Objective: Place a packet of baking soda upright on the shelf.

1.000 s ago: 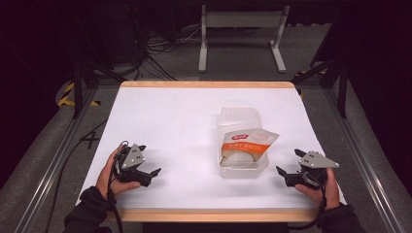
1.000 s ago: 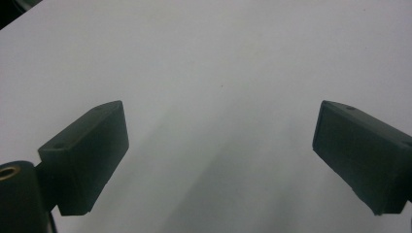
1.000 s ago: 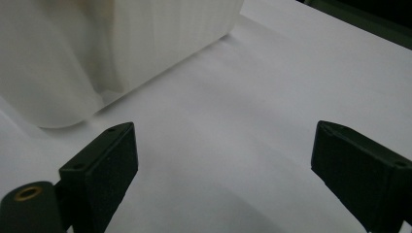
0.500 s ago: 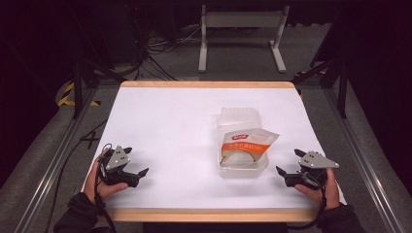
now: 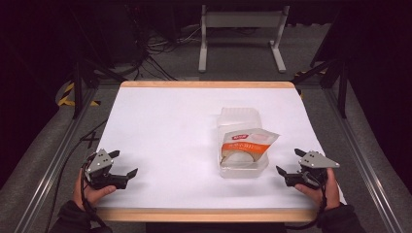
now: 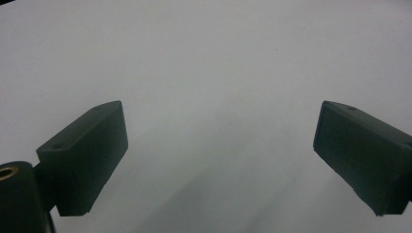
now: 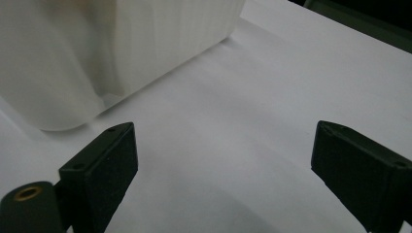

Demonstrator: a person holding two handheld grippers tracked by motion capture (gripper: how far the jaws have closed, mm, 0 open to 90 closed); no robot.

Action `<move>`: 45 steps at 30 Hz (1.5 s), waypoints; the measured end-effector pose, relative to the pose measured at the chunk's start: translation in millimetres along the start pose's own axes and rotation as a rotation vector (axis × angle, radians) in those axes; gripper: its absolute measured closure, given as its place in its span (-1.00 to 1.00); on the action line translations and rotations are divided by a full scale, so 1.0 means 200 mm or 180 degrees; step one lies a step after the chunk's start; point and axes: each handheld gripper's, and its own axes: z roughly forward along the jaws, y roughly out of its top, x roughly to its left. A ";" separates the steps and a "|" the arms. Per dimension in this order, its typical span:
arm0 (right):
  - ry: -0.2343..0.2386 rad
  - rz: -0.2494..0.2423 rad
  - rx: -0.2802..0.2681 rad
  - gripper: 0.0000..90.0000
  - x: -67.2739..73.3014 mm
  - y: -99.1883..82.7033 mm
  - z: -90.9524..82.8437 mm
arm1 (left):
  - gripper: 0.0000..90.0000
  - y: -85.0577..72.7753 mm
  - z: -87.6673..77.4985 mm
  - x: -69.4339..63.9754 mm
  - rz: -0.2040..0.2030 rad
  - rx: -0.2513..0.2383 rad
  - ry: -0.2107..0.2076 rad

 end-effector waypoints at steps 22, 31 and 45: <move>-0.0012 -0.0029 -0.0007 -0.77 0.02 0.01 -0.01 | -0.86 0.00 0.00 -0.01 0.0012 -0.0015 -0.0011; -0.0018 -0.0013 -0.0001 -0.77 0.01 0.00 -0.01 | -0.86 0.01 0.01 -0.02 0.0061 0.0032 -0.0019; -0.0001 -0.0015 0.0008 -0.77 0.01 0.00 0.00 | -0.86 0.01 0.02 -0.03 0.0067 0.0036 -0.0037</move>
